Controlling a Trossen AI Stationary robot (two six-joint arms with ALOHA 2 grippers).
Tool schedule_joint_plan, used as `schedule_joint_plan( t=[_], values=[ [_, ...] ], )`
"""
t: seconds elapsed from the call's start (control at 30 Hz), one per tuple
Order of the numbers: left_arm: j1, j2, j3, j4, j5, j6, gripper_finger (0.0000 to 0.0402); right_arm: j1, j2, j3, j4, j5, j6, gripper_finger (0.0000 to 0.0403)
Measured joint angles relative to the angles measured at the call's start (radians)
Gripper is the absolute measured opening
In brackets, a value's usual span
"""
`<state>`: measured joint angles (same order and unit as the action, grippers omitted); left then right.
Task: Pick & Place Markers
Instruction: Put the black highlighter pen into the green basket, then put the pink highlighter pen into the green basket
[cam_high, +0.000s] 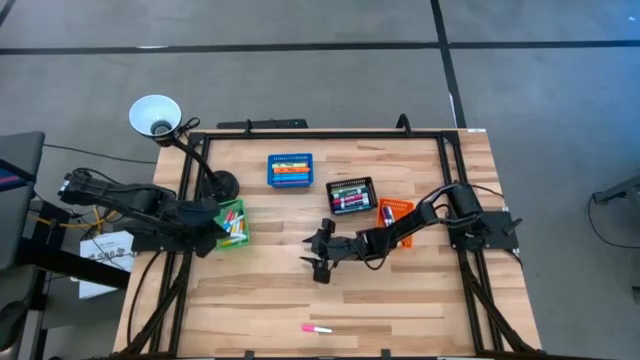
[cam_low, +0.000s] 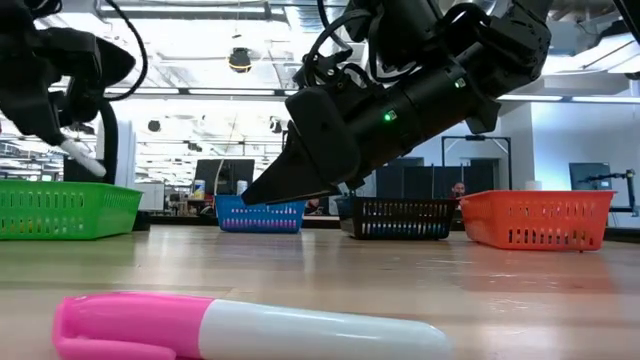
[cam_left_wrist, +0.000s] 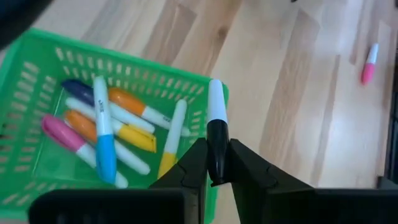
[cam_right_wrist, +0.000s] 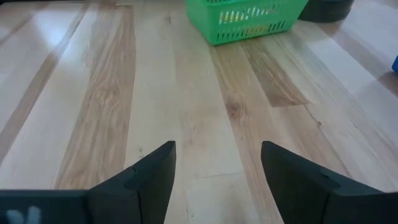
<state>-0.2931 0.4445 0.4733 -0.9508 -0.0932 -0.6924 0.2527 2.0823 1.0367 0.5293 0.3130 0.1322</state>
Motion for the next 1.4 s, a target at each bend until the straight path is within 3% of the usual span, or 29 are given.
schedule_joint_plan(
  t=[0.17, 0.37, 0.53, 0.73, 0.93, 1.13, 1.4],
  values=[
    [0.000, 0.054, 0.000, -0.050, -0.021, -0.092, 0.0050, 0.000, 0.000, 0.000, 0.000, 0.000, 0.000, 0.0225],
    [0.000, 0.268, 0.000, -0.041, -0.073, -0.109, 0.0055, 0.000, 0.000, 0.000, 0.002, -0.049, 0.001, 0.0225],
    [0.000, 0.467, 0.000, -0.016, -0.078, -0.093, 0.0096, 0.010, -0.004, 0.012, -0.005, -0.074, 0.024, 0.0225],
    [0.000, 0.602, 0.015, -0.007, -0.077, -0.091, 0.0148, 0.050, -0.011, 0.120, -0.055, -0.195, 0.053, 0.0225],
    [0.000, 0.592, 0.110, -0.006, -0.059, -0.037, 0.0159, 0.158, -0.011, 0.254, -0.365, -0.208, 0.104, 0.0225],
    [-0.001, 0.518, 0.197, 0.024, -0.087, -0.019, 0.0146, 0.274, -0.010, 0.276, -0.419, -0.173, 0.274, 0.0225],
    [-0.057, 0.458, 0.199, 0.285, -0.093, 0.013, 0.0122, 0.390, 0.069, 0.277, -0.416, -0.002, 0.313, 0.0225]
  ],
)
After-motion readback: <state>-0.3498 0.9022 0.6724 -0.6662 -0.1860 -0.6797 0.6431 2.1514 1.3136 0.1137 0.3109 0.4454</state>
